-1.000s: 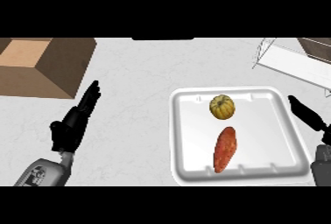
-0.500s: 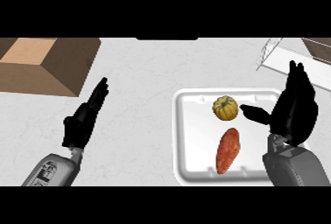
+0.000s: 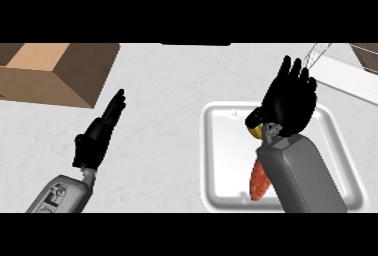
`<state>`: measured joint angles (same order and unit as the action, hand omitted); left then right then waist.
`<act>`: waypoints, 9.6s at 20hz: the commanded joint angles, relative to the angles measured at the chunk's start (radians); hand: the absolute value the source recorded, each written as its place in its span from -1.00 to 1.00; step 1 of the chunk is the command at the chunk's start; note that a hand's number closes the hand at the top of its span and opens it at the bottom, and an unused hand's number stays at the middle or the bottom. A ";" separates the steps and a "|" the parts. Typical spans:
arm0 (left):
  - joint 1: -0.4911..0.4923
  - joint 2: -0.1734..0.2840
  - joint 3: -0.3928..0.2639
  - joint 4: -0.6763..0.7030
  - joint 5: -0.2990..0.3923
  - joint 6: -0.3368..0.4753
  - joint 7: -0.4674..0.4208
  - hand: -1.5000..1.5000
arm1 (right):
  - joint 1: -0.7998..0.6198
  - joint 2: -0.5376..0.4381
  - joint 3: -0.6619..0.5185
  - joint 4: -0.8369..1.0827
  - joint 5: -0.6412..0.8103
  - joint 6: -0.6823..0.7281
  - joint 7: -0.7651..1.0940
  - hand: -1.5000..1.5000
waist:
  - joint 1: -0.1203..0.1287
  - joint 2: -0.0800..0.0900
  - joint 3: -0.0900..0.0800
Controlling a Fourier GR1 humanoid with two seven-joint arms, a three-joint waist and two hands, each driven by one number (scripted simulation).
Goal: Pick the squash from the tray and place it in the tiered shelf
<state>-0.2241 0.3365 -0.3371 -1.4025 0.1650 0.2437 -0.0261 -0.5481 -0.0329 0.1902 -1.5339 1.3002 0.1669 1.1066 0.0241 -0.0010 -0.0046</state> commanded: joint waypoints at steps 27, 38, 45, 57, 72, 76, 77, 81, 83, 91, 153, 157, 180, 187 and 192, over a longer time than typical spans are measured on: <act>-0.022 -0.056 0.010 0.033 -0.038 -0.011 -0.001 0.00 | -0.277 0.032 0.082 0.427 -0.119 0.186 0.380 -1.00 | 0.000 -0.001 0.003; -0.027 -0.045 0.038 0.031 -0.047 -0.022 0.013 0.00 | -0.294 0.032 0.058 0.537 -0.107 0.101 0.380 -1.00 | 0.005 0.003 0.004; -0.029 -0.044 0.056 0.032 -0.030 -0.054 0.024 0.00 | -0.276 0.032 0.054 0.545 -0.118 0.142 0.381 -1.00 | -0.008 0.000 0.004; -0.042 -0.041 0.067 -0.009 -0.050 -0.059 0.062 0.00 | -0.268 0.032 0.075 0.633 -0.114 0.098 0.381 -1.00 | 0.001 -0.001 0.004; 0.024 -0.065 0.062 -0.039 -0.085 -0.049 0.058 0.00 | -0.187 0.032 0.071 0.621 -0.097 0.028 0.380 -1.00 | -0.002 0.000 0.005; -0.011 -0.074 0.078 0.001 -0.096 -0.053 0.050 0.00 | -0.169 0.032 0.037 0.638 -0.074 0.021 0.341 -1.00 | -0.013 0.003 0.005; 0.008 -0.076 0.075 -0.037 -0.092 -0.052 0.074 0.00 | -0.153 0.017 -0.014 0.591 -0.058 0.077 0.282 -1.00 | -0.025 -0.002 0.005; 0.010 -0.096 0.080 -0.002 -0.104 -0.046 0.027 0.00 | -0.155 0.032 0.056 0.597 -0.126 0.102 0.356 1.00 | -0.012 0.000 0.004; 0.006 -0.057 0.111 0.009 -0.093 -0.076 0.030 0.00 | -0.102 0.032 0.022 0.616 -0.078 0.084 0.281 1.00 | -0.023 0.000 0.004; 0.053 -0.092 0.096 0.002 -0.111 -0.078 -0.016 0.00 | -0.131 0.032 0.062 0.643 -0.030 0.080 0.242 1.00 | -0.015 0.002 0.004; 0.028 -0.128 0.195 -0.016 -0.179 -0.180 0.064 0.00 | -0.666 -0.477 -0.413 0.452 0.070 -0.260 -0.224 1.00 | -0.012 0.004 0.004; 0.040 -0.199 0.170 0.032 -0.227 -0.122 -0.014 0.00 | -0.680 -0.448 -0.414 0.589 0.093 -0.374 -0.224 1.00 | -0.010 0.006 0.004; 0.086 -0.177 0.203 -0.030 -0.211 -0.193 -0.002 0.00 | -0.632 -0.580 -0.640 0.983 -0.204 -0.941 -0.726 1.00 | 0.001 0.009 0.005; 0.032 -0.187 0.206 -0.035 -0.225 -0.180 0.041 0.00 | -0.630 -0.684 -0.591 1.134 -0.010 -0.958 -0.473 -1.00 | 0.007 0.012 0.003; 0.012 -0.195 0.224 0.012 -0.234 -0.180 0.014 0.00 | -0.643 -0.673 -0.585 1.156 0.000 -0.983 -0.424 -1.00 | -0.001 0.010 0.005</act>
<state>-0.2076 0.1505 -0.1195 -1.4181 -0.0571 0.0569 0.0149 -1.2049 -0.7134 -0.4028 -0.4053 1.2727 -0.7648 0.6262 0.0259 0.0098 -0.0004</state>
